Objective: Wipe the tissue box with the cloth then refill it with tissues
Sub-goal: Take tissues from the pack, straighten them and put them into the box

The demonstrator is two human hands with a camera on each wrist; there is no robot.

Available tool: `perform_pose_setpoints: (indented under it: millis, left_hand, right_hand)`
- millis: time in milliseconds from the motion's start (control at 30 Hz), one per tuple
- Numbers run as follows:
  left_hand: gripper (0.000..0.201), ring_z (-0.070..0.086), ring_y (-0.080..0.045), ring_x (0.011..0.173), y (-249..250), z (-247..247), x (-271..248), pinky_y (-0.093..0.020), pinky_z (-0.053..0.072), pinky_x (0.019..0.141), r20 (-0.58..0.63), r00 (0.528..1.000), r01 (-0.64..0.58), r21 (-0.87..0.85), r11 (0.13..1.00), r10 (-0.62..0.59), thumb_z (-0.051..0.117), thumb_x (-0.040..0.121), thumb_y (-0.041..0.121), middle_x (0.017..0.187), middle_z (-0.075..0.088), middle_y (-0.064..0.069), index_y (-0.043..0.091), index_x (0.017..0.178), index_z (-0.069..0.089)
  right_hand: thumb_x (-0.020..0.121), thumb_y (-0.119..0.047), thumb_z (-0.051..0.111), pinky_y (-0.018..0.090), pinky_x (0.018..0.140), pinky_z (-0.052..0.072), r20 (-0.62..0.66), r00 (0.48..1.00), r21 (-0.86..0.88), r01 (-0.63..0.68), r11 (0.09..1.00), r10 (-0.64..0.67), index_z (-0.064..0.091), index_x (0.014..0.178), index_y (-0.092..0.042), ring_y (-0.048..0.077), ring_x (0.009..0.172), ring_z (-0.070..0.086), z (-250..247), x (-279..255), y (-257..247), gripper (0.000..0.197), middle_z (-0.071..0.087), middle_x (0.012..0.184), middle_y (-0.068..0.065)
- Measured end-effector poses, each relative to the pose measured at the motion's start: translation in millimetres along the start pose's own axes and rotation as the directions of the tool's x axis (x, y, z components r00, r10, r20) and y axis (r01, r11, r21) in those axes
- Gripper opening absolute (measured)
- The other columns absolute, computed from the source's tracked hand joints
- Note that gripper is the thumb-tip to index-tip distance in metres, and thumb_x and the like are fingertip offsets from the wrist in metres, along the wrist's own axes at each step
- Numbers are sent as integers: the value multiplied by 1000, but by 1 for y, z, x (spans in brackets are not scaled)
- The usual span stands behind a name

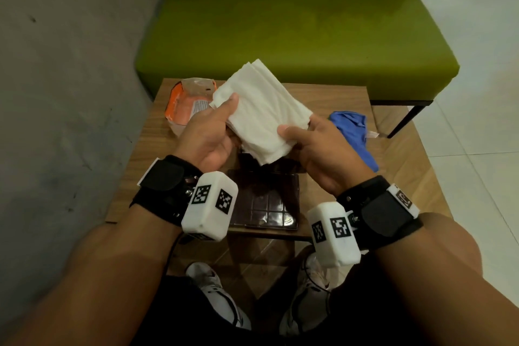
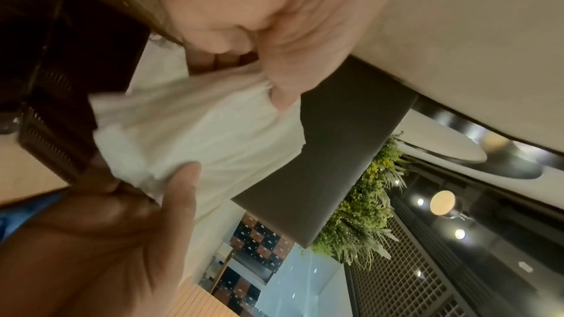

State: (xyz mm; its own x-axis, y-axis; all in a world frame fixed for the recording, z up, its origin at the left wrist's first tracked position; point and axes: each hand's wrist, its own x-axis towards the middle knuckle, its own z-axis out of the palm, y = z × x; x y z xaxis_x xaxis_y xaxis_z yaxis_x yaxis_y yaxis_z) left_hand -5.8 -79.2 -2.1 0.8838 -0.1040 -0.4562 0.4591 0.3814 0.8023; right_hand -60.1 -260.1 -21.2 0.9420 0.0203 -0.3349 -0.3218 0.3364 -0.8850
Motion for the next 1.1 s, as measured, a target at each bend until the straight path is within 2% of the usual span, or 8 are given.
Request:
perform_pose_setpoints:
  millis: [133,267,400,500,567,767,900,1100]
  left_hand:
    - [14,80,-17,100,-6,7,-3,-37,67,86,-78,991,-104,49,993,108,56,112,21,116,80,-4,17,113,69]
    - [15,78,-19,105,-13,8,-2,-41,64,92,-84,987,-118,172,978,134,56,113,29,116,80,-2,22,116,68]
    - [33,80,-15,102,-15,17,-5,-30,66,77,-47,989,-125,249,960,141,52,113,38,118,80,-2,18,135,66]
    - [39,77,-18,111,-16,15,-3,-36,65,90,-67,993,-79,269,960,100,50,113,40,126,77,-1,18,144,61]
    - [32,76,-19,107,-16,13,-2,-38,64,88,-68,994,-64,288,955,87,50,114,32,122,77,-1,18,141,61]
    - [34,75,-20,113,-18,9,2,-46,65,93,39,992,-122,424,897,117,57,112,31,131,72,-3,20,144,52]
    - [45,73,-20,118,-21,10,4,-45,64,95,77,984,-177,445,878,159,62,109,33,137,68,-3,18,148,46]
    - [29,79,-19,108,-16,3,2,-37,66,87,83,994,-88,332,939,64,59,111,28,120,80,-5,11,133,66]
  right_hand:
    - [100,-13,70,32,78,63,48,992,-174,-104,979,114,60,135,-13,24,105,75,-3,-5,-10,36,72,132,12]
    - [103,-55,61,45,104,57,-55,998,-319,-15,948,-3,62,130,-25,17,119,68,7,1,-24,41,71,130,-3]
    - [111,-49,47,22,76,61,15,999,-299,-39,954,46,65,133,-22,4,98,78,24,-3,-27,39,81,107,-14]
    - [113,-44,44,32,89,59,-18,1000,-248,-29,968,25,64,134,-20,12,110,76,25,-3,-25,38,78,120,-7]
    - [114,-42,44,36,97,59,-11,999,-235,-33,972,31,65,132,-20,15,113,75,24,-2,-23,36,78,122,-4]
    - [113,-35,48,36,93,65,-7,999,-149,-49,988,49,63,135,-12,20,111,77,22,6,-29,35,78,123,6]
    - [113,-27,46,51,98,62,-97,995,-257,-37,966,12,63,134,-11,28,108,77,26,15,-24,31,78,118,10]
    - [115,-29,41,54,97,62,-244,970,-206,-47,977,-5,68,119,-11,29,104,77,25,18,-25,33,78,112,10]
